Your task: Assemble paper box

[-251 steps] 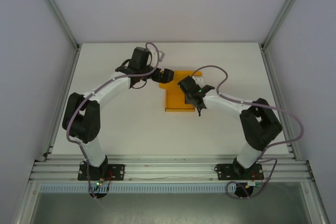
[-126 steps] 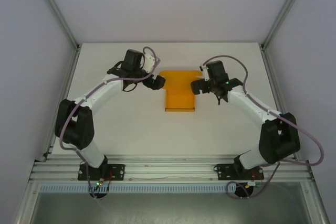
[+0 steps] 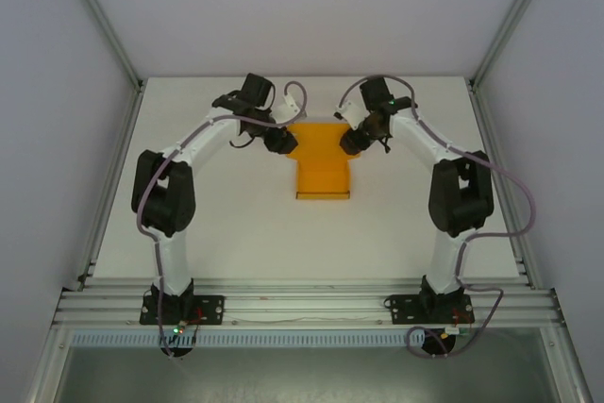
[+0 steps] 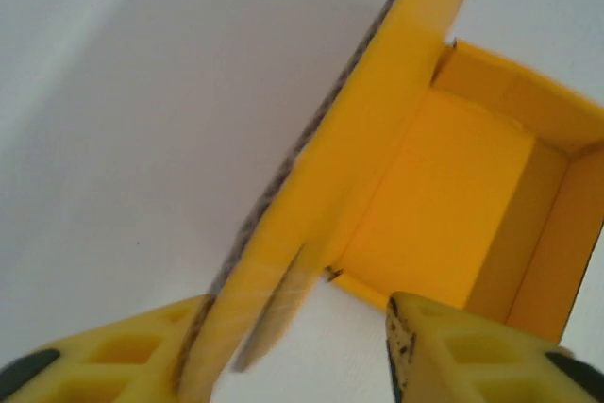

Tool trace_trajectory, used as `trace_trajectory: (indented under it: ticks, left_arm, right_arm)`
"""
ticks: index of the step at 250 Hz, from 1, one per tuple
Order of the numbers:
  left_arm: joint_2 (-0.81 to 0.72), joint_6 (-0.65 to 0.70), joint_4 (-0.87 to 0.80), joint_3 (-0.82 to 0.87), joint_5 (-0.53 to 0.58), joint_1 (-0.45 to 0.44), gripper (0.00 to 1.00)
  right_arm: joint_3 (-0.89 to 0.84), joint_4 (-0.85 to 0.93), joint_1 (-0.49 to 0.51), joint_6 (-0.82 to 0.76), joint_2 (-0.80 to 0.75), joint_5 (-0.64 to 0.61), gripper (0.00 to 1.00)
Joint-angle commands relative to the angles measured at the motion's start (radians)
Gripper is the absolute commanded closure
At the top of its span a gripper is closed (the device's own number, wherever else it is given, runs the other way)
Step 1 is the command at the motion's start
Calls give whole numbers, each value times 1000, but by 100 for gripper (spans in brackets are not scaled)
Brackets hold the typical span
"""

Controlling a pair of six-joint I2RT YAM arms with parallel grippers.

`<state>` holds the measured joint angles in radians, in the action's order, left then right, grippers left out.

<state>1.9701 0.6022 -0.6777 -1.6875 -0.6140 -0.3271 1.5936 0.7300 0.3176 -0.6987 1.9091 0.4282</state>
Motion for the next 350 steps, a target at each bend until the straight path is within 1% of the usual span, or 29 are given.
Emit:
trace_trajectory:
  ticks: [1, 5, 10, 36, 55, 71, 87, 97, 105, 117, 130, 153, 166, 177, 185, 210, 226, 233, 268, 302, 322, 350]
  left_arm:
    - [18, 87, -106, -51, -12, -22, 82]
    - [19, 86, -106, -52, -6, -22, 89]
    - [21, 85, -108, -53, 4, -28, 100]
    - [12, 42, -78, -45, 55, -33, 100]
    - [-6, -28, -18, -33, 124, -41, 100]
    - [-27, -130, 71, -15, 224, -54, 100]
    - [-43, -237, 134, -13, 335, -73, 100]
    - [-50, -319, 166, -16, 392, -86, 100]
    - [-53, -407, 190, -21, 433, -96, 100]
    - [-49, -527, 210, -27, 445, -106, 100]
    - [-46, -648, 225, -26, 487, -124, 100]
    - [-47, -765, 313, 28, 538, -168, 100]
    - [-40, -803, 332, 34, 525, -187, 100]
    - [-29, -867, 336, 31, 531, -195, 100]
    - [-21, -889, 345, 31, 506, -198, 100]
    - [1, -948, 385, 38, 448, -199, 100]
    - [17, -975, 410, 47, 425, -199, 100]
    - [25, -974, 418, 49, 406, -201, 100]
    - [47, -998, 427, 51, 386, -207, 100]
    - [55, -1022, 457, 83, 331, -211, 100]
    - [62, -1036, 457, 100, 345, -214, 100]
    - [64, -1067, 482, 142, 330, -216, 100]
  right_arm:
    - [34, 97, -4, -51, -21, 6, 74]
    - [33, 102, -5, -53, -22, 3, 77]
    - [34, 107, -5, -53, -23, 0, 80]
    - [29, 120, -5, -39, -35, -21, 95]
    - [23, 92, -2, 20, -49, -48, 99]
    - [13, 42, 8, 103, -71, -104, 99]
    - [-11, -57, 19, 250, -101, -191, 100]
    - [-16, -117, 24, 394, -116, -258, 99]
    - [-11, -133, 23, 507, -122, -288, 100]
    - [-11, -141, 28, 651, -130, -302, 100]
    - [-55, -201, 45, 771, -145, -315, 100]
    - [-138, -323, 90, 912, -163, -373, 100]
    - [-146, -342, 103, 991, -158, -398, 99]
    - [-146, -350, 108, 1052, -152, -411, 99]
    - [-153, -363, 114, 1091, -151, -426, 99]
    - [-186, -433, 126, 1155, -153, -396, 99]
    - [-195, -459, 131, 1166, -153, -384, 99]
    - [-193, -458, 135, 1165, -150, -387, 99]
    - [-177, -432, 146, 1156, -114, -401, 99]
    - [-171, -429, 147, 1162, -87, -416, 99]
    - [-167, -430, 151, 1163, -78, -410, 99]
    - [-177, -427, 165, 1163, -76, -444, 100]
